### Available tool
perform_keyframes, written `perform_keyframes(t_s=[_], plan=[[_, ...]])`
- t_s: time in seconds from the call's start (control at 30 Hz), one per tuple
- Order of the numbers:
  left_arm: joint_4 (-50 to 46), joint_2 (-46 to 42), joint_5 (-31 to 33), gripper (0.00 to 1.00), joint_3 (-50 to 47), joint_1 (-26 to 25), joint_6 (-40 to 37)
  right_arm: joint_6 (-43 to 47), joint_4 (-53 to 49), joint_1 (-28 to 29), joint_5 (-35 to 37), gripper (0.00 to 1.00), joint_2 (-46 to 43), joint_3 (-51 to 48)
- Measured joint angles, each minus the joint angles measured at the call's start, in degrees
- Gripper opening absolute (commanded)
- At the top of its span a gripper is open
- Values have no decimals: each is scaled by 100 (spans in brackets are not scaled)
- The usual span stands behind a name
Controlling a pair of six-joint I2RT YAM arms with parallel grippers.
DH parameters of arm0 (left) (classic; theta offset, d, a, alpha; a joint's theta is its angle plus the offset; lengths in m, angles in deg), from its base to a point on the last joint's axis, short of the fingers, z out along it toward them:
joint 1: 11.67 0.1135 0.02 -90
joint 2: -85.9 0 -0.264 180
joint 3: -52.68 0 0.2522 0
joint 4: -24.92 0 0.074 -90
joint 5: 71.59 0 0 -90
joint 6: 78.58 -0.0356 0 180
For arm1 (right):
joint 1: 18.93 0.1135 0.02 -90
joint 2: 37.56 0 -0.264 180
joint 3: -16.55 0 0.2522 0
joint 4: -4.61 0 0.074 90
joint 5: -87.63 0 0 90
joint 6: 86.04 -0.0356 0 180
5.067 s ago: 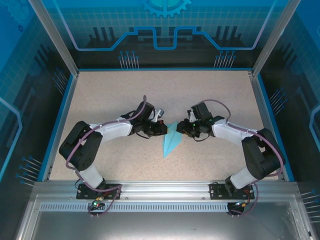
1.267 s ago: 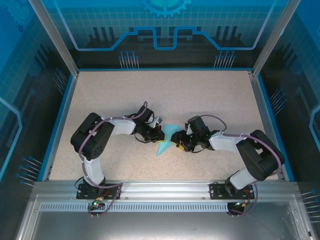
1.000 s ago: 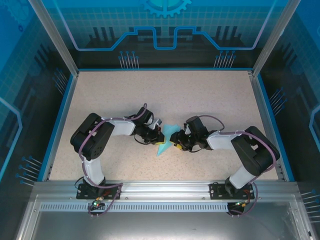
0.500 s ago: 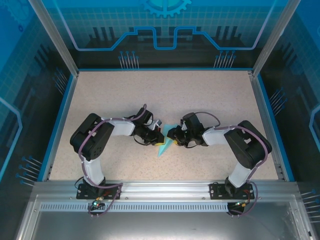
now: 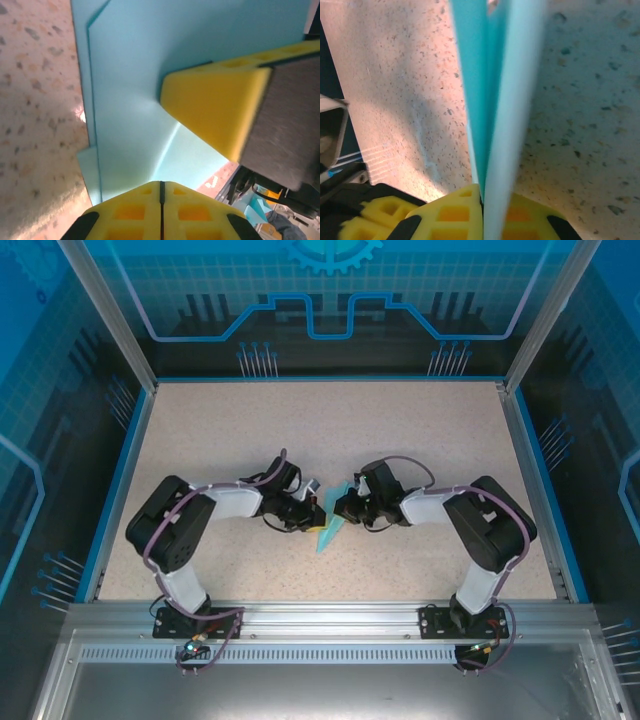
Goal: Fold a paper plane with a square sheet of paper (pick it up from the middle)
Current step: Turn over the paper at the center of the table.
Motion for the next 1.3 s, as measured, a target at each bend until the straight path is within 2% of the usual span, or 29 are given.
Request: perform_keyframes(t_s=[0.1,0.23,0.37,0.43,0.57,0.7,0.87,1.03,1.17,1.3], plan=[[-68,-605,321,12,-166,0,17,446,-623,0,68,5,-343,168],[-293,-1460,988,12,-271,0,13,1200,-2221,0,634,7,-1047,848],[-540,-2155,1805,12,-365,0,13,1746,-4122,31,1818,8,-1676,1762],[-717,-2452,2280,12,-422,0,13,1834,-5302,127,2758,8,-1753,2409],[-1021,-2863,3082,12,-505,0,24,1718,-7213,525,4197,7,-1217,3471],[-1325,-3311,3823,14,-610,0,92,1464,-8553,1119,5025,8,138,4430],[-1637,-3947,4542,19,-748,2,179,1255,-9270,1727,5154,14,2100,5759],[-1897,-4207,4900,28,-785,22,221,1268,-9331,2144,4719,38,3515,7055],[-2061,-4271,4981,33,-802,74,238,1362,-9020,2177,4153,56,3569,7093],[-2063,-4321,4975,35,-800,74,260,1309,-8686,2146,3694,62,3224,6741]])
